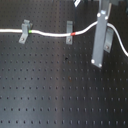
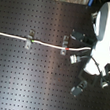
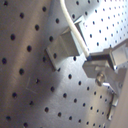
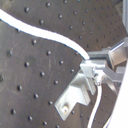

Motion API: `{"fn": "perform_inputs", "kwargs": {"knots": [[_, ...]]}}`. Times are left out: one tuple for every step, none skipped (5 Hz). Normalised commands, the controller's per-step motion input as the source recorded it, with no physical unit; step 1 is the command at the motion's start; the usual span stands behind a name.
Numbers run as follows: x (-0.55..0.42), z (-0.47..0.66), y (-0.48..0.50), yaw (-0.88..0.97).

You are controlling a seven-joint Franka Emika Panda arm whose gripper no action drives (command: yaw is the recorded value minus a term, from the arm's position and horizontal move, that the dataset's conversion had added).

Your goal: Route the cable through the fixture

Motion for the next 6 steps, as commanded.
{"fn": "perform_inputs", "kwargs": {"knots": [[-0.022, 0.19, 0.010, 0.99], [-0.018, 0.17, 0.011, 0.99], [-0.028, 0.13, 0.149, 0.88], [-0.066, 0.20, 0.125, 0.92], [-0.060, 0.21, 0.065, 0.50], [-0.003, 0.63, -0.004, 0.05]]}}
